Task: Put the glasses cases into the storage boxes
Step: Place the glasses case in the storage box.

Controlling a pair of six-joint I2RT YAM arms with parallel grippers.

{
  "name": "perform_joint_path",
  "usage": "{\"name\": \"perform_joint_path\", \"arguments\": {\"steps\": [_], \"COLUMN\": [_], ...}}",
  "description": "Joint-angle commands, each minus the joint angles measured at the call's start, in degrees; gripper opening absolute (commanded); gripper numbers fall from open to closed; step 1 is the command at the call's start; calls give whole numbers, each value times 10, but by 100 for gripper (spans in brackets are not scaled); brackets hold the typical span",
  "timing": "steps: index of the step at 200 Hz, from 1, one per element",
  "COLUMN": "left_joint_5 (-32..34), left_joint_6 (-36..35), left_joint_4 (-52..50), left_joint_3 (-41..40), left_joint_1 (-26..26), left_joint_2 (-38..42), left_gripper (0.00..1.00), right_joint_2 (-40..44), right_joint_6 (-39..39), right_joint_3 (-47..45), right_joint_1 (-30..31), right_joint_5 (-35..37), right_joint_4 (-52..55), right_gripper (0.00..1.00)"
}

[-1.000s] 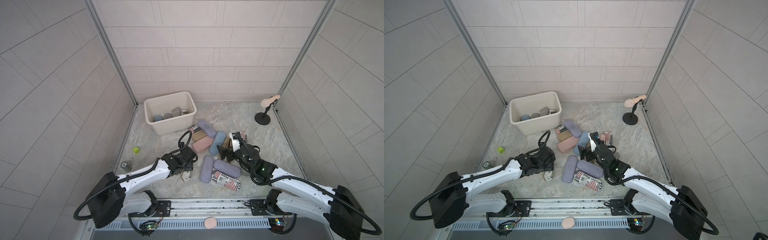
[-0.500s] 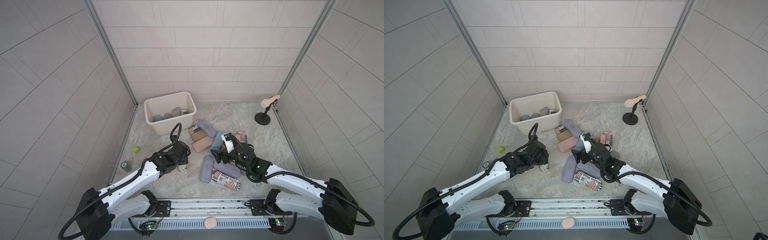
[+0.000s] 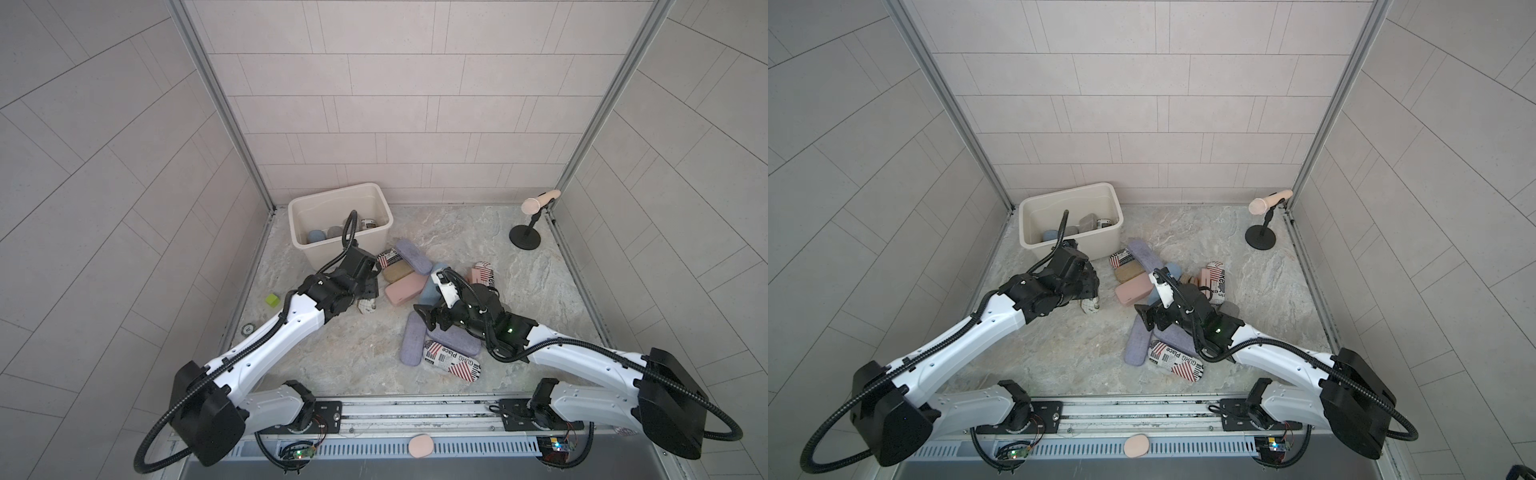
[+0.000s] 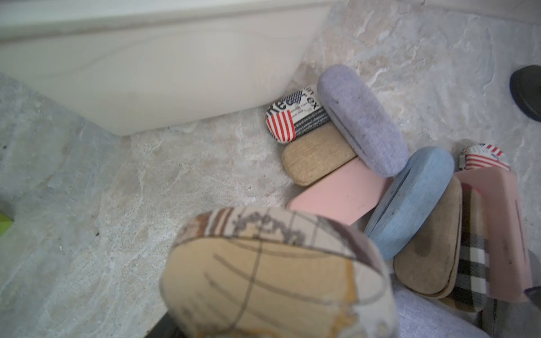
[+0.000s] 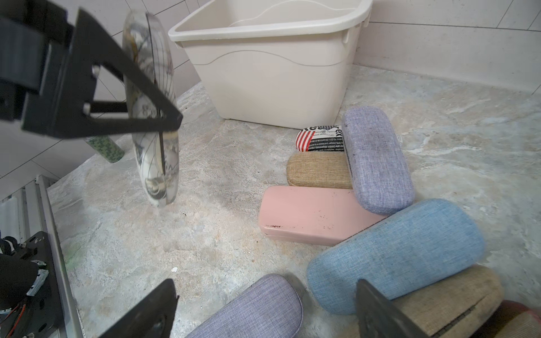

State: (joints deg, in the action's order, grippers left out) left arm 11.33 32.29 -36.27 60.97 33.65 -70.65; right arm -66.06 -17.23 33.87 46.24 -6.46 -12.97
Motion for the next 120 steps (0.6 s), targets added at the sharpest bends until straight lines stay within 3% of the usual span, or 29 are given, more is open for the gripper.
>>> {"name": "perform_joint_path", "arguments": {"steps": [1,52,120], "left_joint_5": [-10,-49,-97], "left_joint_6": [-44,-101,-92], "left_joint_4": [-9,-20,10], "left_joint_3": [62,257,485], "left_joint_1": [-29,-96,-165], "left_joint_2": [-23,-154,-337], "left_gripper": [64,64,63], "right_joint_2": [4,16,20], "right_joint_6": [10,18,17], "right_joint_3": [10,8,5], "right_joint_1": [3,8,8], "right_joint_5": [-21,16,30], "right_joint_4": [8,19,18], "right_gripper": [96,96,96]}}
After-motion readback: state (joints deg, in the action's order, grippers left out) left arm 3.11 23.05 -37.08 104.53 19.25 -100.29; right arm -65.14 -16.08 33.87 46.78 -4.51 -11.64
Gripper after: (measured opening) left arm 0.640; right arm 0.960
